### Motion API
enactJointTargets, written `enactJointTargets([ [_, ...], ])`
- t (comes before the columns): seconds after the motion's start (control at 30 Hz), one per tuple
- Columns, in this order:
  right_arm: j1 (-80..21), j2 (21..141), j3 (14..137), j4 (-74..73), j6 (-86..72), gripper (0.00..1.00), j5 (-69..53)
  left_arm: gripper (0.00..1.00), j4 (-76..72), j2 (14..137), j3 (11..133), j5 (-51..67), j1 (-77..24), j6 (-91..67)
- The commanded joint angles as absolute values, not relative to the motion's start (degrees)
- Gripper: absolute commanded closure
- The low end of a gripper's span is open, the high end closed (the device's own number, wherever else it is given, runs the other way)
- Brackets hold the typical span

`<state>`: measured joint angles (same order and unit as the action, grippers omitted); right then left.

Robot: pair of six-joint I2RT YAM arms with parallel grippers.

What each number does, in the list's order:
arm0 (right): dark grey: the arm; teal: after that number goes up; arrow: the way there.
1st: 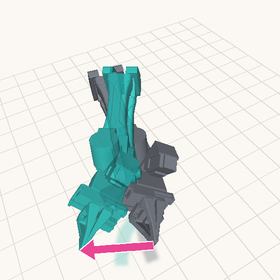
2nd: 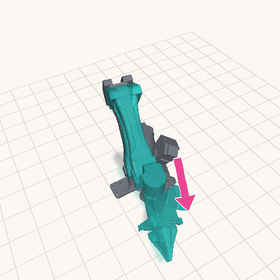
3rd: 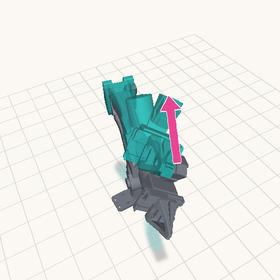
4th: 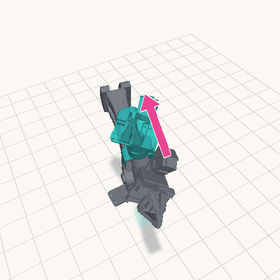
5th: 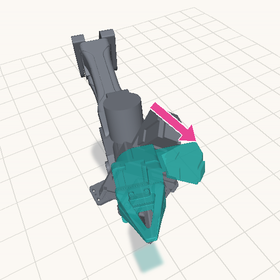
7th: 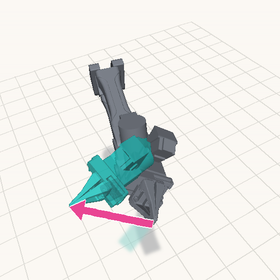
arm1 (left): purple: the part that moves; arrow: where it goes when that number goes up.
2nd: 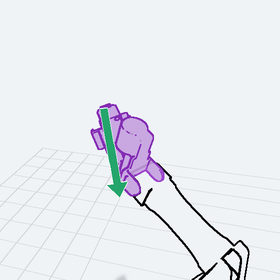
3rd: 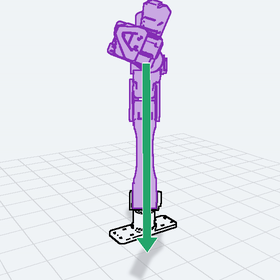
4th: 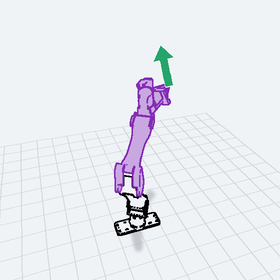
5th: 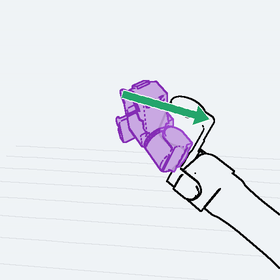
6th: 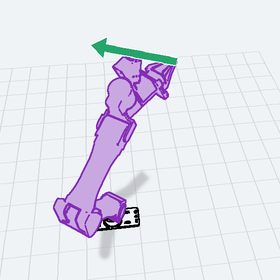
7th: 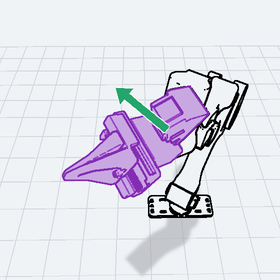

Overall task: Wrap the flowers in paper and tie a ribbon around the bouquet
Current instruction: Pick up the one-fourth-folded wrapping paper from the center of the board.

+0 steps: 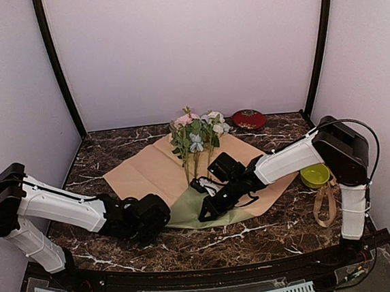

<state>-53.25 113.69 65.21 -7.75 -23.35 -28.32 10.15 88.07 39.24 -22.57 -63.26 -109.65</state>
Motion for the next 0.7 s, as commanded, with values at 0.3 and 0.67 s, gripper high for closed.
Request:
enactJointTargets([
  [0.3, -53.79, 114.11, 64.97, -9.96, -22.56, 0.95, -28.25, 1.0, 19.7, 88.43, 40.79, -26.93, -63.35, -105.75],
  [0.67, -57.4, 113.85, 72.29, -10.99, -16.69, 0.95, -32.76, 1.0, 22.91, 88.8, 43.58, -28.84, -63.8, -104.1],
])
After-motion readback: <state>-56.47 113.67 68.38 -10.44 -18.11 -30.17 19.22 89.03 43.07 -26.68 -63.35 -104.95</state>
